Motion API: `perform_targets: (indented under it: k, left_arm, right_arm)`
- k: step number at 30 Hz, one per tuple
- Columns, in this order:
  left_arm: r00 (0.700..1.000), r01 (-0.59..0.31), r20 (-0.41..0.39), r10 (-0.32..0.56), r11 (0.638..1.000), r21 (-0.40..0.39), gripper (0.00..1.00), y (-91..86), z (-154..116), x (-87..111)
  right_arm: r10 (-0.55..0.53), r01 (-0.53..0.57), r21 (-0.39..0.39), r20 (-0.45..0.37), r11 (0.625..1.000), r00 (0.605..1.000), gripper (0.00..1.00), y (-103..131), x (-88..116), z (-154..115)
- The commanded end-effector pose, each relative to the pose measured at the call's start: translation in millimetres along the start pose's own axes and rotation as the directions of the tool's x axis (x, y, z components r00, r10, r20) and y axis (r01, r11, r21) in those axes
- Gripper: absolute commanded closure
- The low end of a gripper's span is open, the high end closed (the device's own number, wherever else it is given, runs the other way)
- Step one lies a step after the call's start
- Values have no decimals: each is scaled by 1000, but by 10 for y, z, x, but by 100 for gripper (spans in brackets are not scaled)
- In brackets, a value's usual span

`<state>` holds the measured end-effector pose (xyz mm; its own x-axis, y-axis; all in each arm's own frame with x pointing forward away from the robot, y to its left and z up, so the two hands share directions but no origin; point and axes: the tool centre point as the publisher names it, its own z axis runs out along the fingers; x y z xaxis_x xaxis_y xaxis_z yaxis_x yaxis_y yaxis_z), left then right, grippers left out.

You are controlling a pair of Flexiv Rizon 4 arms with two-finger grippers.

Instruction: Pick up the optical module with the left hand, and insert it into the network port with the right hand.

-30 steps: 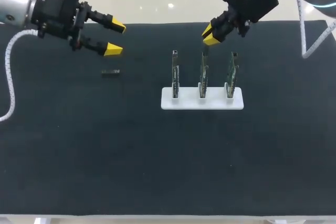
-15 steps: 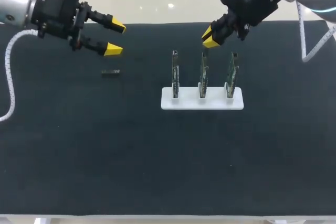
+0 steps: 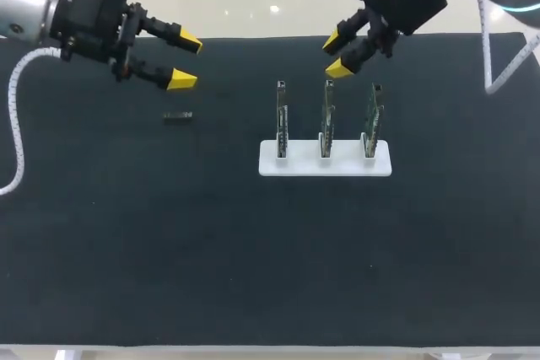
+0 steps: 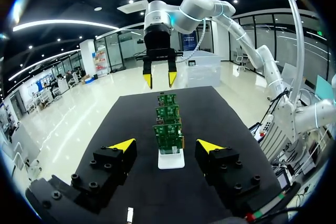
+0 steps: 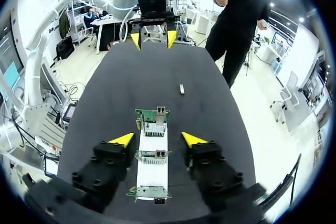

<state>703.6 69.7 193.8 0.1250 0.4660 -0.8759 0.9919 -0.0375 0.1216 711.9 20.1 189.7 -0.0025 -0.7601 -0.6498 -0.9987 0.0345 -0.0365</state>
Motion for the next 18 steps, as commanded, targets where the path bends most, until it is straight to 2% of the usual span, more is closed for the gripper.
perform_targets:
  k: [1, 4, 5, 6, 7, 8, 16, 18]
  left_arm:
    - [1000, 0, -3, -1, 1000, -1, 0, 0, 3, -3]
    - [1000, 0, -3, -1, 1000, -1, 0, 0, 3, -3]
    - [1000, 0, -3, -1, 1000, -1, 0, 0, 3, -3]
    - [1000, 0, -3, -1, 1000, -1, 0, 0, 3, -3]
    - [1000, 0, -3, -1, 1000, -1, 0, 0, 3, -3]
    - [1000, 0, -3, -1, 1000, -1, 0, 0, 3, -3]
    - [1000, 0, -3, -1, 1000, -1, 0, 0, 3, -3]
    - [1000, 0, -3, -1, 1000, -1, 0, 0, 3, -3]
  right_arm:
    - [10, -10, 3, -23, 1000, 1000, 0, 27, -92, -116]
    - [13, -13, 1, -46, 1000, 999, 0, 13, -144, -191]
    - [13, -13, 1, -49, 1000, 999, 24, 6, -157, -211]
    - [12, -12, 1, -56, 1000, 998, 64, -1, -168, -229]
    - [7, -7, -2, -62, 1000, 998, 92, -6, -173, -237]
    - [3, -3, -4, -63, 1000, 998, 100, -13, -178, -244]
    - [14, -16, -18, -59, 1000, 998, 100, -13, -137, -187]
    - [0, 0, -1, -69, 1000, 998, 100, 0, -102, -136]
